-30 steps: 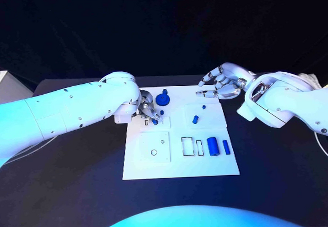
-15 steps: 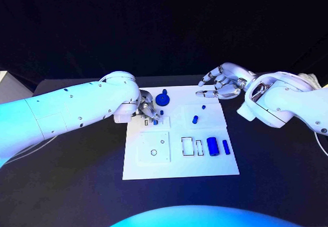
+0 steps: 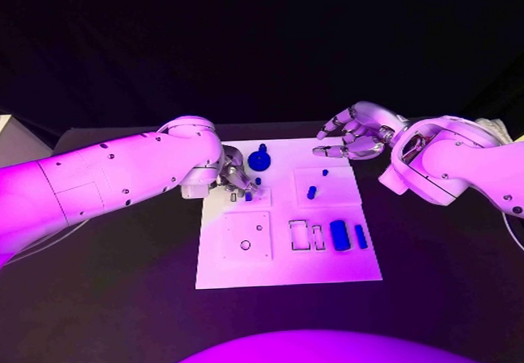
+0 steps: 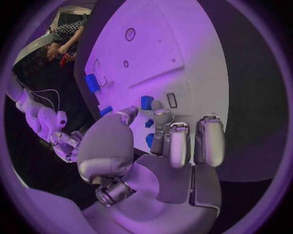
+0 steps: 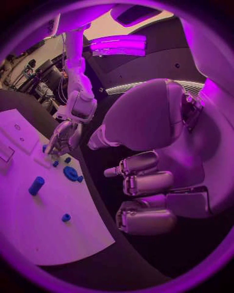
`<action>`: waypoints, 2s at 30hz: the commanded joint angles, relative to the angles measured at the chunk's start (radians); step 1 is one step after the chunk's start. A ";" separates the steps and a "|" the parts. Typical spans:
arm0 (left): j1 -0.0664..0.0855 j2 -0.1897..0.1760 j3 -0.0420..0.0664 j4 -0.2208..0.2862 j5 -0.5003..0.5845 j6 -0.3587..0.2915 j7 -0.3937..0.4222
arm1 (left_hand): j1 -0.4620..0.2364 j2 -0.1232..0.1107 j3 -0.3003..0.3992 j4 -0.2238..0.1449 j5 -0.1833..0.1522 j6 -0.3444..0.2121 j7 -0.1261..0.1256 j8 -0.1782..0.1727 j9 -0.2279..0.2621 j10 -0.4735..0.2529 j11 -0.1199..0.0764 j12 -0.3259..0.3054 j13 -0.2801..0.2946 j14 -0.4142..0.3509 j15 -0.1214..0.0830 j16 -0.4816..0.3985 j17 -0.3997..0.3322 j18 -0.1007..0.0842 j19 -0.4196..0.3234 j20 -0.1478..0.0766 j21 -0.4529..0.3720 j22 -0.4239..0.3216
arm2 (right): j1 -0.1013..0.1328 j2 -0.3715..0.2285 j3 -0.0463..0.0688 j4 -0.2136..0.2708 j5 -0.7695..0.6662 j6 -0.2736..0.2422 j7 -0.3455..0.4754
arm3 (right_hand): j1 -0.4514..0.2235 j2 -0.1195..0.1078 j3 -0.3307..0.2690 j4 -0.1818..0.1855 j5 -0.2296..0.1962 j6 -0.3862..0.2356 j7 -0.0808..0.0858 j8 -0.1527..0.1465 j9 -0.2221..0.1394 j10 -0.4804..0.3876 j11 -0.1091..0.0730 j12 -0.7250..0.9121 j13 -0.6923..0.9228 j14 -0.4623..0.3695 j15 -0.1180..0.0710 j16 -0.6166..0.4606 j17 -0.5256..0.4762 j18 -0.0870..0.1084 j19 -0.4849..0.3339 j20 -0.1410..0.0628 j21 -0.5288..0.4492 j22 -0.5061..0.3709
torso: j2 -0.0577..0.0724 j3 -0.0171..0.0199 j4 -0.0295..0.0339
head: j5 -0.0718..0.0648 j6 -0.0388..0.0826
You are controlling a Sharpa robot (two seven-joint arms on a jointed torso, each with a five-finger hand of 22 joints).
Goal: Assemble the parts on the task board
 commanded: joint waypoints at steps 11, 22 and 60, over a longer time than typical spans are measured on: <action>-0.017 -0.072 0.015 0.086 0.101 -0.183 0.025 | 0.035 0.010 -0.057 -0.001 0.006 -0.062 0.032 -0.061 -0.045 -0.089 0.027 -0.075 -0.104 0.072 0.028 -0.047 0.186 0.016 -0.056 0.014 -0.042 -0.035 | -0.001 0.001 0.000 -0.012 -0.006 0.002 0.012 | -0.007 0.011 -0.009 0.000 -0.003 -0.009 -0.002 0.007 -0.001 -0.006 0.002 -0.006 0.124 0.087 -0.007 -0.004 0.199 0.007 0.019 -0.006 -0.004 0.140 | -0.003 -0.0006 0.0021 | -0.003 0.010; -0.021 -0.147 0.029 0.175 0.106 -0.278 0.032 | 0.074 0.021 -0.092 -0.002 0.015 -0.101 0.055 -0.112 -0.096 -0.106 0.047 -0.082 -0.123 0.069 0.044 -0.052 0.178 0.017 -0.058 0.028 -0.049 -0.040 | -0.002 -0.002 0.000 -0.025 -0.007 -0.001 0.012 | -0.007 0.011 -0.009 0.000 -0.003 -0.009 -0.002 0.007 -0.001 -0.006 0.002 -0.006 0.124 0.087 -0.007 -0.004 0.199 0.007 0.019 -0.006 -0.004 0.140 | 0.000 0.0001 0.0033 | -0.002 0.021; -0.094 -0.176 0.017 0.242 0.042 -0.461 0.053 | 0.200 0.022 -0.032 0.001 0.023 -0.117 0.074 -0.131 -0.173 -0.164 0.064 -0.110 -0.192 0.073 0.059 -0.049 0.180 0.015 -0.043 0.042 -0.045 -0.025 | -0.007 -0.008 -0.002 -0.023 -0.007 0.006 0.009 | -0.010 0.013 -0.012 -0.001 -0.003 -0.010 -0.002 0.008 -0.001 -0.004 0.001 -0.003 0.126 0.087 -0.007 -0.004 0.200 0.007 0.020 -0.006 -0.003 0.141 | 0.002 -0.0001 0.0010 | 0.007 0.020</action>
